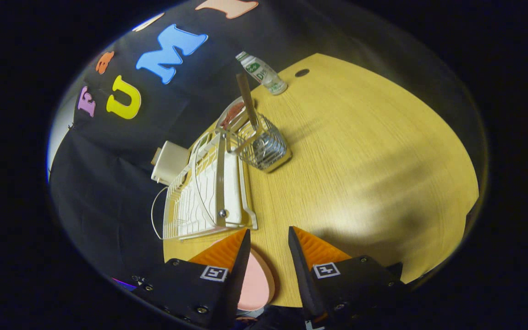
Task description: Take the plate from the dish rack, then take the spoon from the basket and place it into the plate.
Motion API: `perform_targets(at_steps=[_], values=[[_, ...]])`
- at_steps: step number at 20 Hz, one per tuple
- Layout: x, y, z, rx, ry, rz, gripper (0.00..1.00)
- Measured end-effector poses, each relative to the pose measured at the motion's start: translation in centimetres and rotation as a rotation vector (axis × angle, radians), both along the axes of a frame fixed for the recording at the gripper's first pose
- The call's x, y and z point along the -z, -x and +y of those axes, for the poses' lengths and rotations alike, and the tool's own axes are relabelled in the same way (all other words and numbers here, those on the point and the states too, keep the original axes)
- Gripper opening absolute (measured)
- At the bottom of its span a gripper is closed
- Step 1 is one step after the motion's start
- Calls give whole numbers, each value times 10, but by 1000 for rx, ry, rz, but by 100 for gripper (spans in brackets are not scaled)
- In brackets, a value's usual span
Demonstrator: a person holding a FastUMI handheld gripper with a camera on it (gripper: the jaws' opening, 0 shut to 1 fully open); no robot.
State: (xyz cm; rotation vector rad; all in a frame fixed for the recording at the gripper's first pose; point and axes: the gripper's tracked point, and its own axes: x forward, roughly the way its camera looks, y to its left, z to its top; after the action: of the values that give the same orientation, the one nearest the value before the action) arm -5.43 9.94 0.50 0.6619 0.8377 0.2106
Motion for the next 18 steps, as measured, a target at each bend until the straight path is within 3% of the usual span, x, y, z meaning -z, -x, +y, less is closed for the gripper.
perform_targets(at_steps=[5, 8, 18], values=[[-45, -68, -27, 169, 78, -225, 53], [-69, -98, -32, 227, 128, -337, 53], [-55, -166, -30, 281, 71, -323, 53]])
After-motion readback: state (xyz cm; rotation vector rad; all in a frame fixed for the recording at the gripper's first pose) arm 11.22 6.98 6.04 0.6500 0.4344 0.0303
